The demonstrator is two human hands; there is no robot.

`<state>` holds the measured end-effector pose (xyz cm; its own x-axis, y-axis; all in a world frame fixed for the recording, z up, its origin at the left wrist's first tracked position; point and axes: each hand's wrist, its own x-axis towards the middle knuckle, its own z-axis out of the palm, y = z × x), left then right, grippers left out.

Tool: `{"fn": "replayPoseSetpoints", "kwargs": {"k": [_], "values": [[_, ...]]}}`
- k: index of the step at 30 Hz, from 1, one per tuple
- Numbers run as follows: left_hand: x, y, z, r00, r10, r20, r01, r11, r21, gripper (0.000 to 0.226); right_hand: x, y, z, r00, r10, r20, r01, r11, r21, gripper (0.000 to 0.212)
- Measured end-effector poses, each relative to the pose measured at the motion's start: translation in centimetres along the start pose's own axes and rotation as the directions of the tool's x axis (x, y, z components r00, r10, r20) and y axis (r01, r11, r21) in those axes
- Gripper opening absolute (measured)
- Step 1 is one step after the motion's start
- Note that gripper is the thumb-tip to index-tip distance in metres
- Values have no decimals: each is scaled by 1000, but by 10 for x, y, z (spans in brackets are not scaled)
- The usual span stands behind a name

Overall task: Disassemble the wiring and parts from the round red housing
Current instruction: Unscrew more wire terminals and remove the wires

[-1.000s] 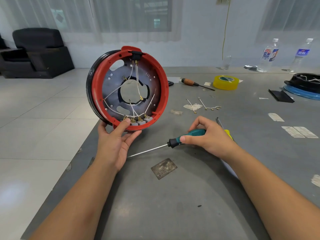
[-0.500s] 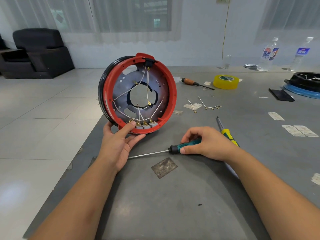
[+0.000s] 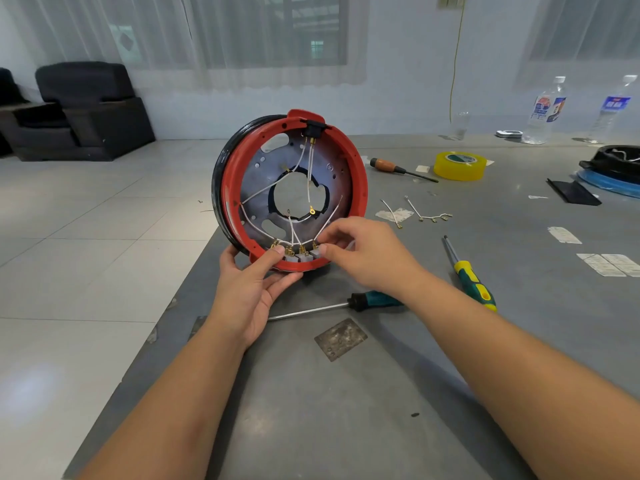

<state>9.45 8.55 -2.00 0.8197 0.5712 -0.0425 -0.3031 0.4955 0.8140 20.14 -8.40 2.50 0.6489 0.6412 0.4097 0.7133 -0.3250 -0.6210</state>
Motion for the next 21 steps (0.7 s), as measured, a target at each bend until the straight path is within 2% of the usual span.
{"fn": "replayPoseSetpoints", "kwargs": {"k": [4, 9, 21], "values": [[-1, -1, -1, 1000, 3, 15, -3, 1000, 16, 64, 16, -9, 29, 997, 35, -68, -36, 999, -11, 16], [-1, -2, 0, 1000, 21, 21, -22, 999, 24, 68, 15, -14, 53, 967, 122, -223, -119, 993, 24, 9], [1, -4, -2, 999, 27, 22, -28, 999, 38, 68, 13, -12, 57, 956, 164, -244, -148, 985, 84, 8]]}}
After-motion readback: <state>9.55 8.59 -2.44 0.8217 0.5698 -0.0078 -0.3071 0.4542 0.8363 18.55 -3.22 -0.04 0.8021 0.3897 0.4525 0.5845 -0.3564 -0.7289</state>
